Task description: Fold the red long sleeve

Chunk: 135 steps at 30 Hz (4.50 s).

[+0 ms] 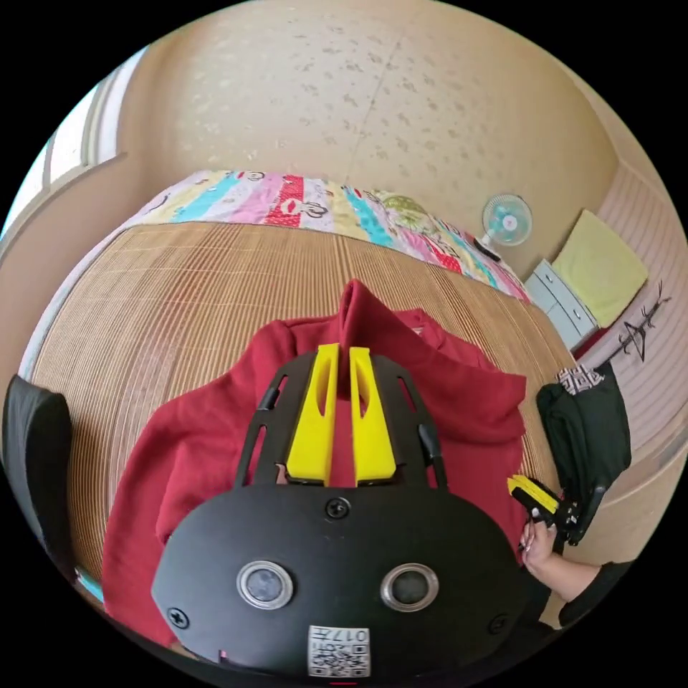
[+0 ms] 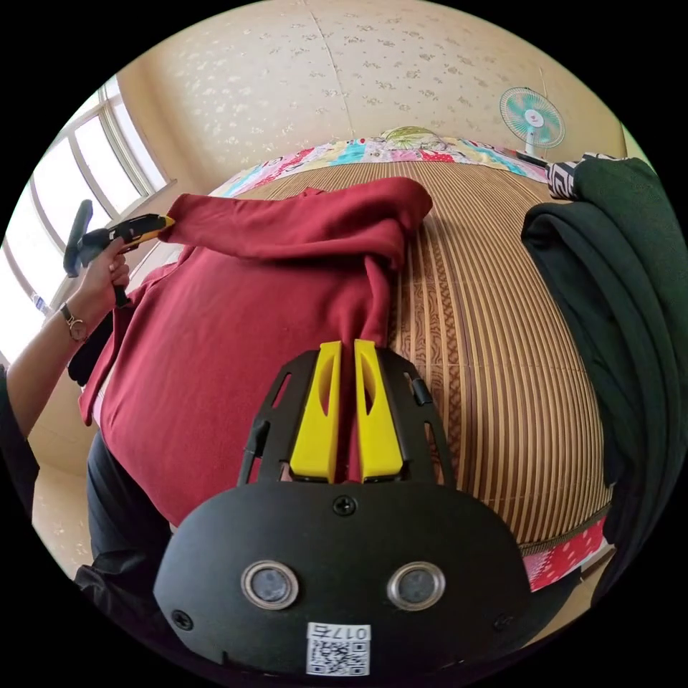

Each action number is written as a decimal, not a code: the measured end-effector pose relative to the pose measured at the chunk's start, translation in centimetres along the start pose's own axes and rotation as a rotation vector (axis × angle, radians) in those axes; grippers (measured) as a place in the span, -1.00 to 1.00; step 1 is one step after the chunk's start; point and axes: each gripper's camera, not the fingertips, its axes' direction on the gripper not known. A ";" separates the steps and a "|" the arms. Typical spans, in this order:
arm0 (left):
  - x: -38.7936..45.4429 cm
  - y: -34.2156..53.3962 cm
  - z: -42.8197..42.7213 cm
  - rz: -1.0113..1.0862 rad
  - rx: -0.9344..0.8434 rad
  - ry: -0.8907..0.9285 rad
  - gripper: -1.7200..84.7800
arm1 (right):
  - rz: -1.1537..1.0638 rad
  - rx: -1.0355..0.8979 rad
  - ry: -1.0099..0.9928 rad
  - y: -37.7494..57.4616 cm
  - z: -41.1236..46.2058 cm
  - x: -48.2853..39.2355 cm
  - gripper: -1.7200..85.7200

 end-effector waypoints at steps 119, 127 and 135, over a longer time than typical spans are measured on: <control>12.9 24.8 -14.9 0.163 -0.155 0.170 -0.70 | -0.015 -0.002 0.044 -4.3 2.1 -2.0 -0.90; 11.4 24.1 -15.1 0.144 -0.233 0.046 -0.71 | -0.018 -0.023 0.045 -3.1 -3.3 -4.2 -0.93; 14.8 16.6 -9.6 0.182 -0.313 -0.152 -0.75 | -0.084 -0.163 0.244 -4.3 0.3 -7.0 -0.94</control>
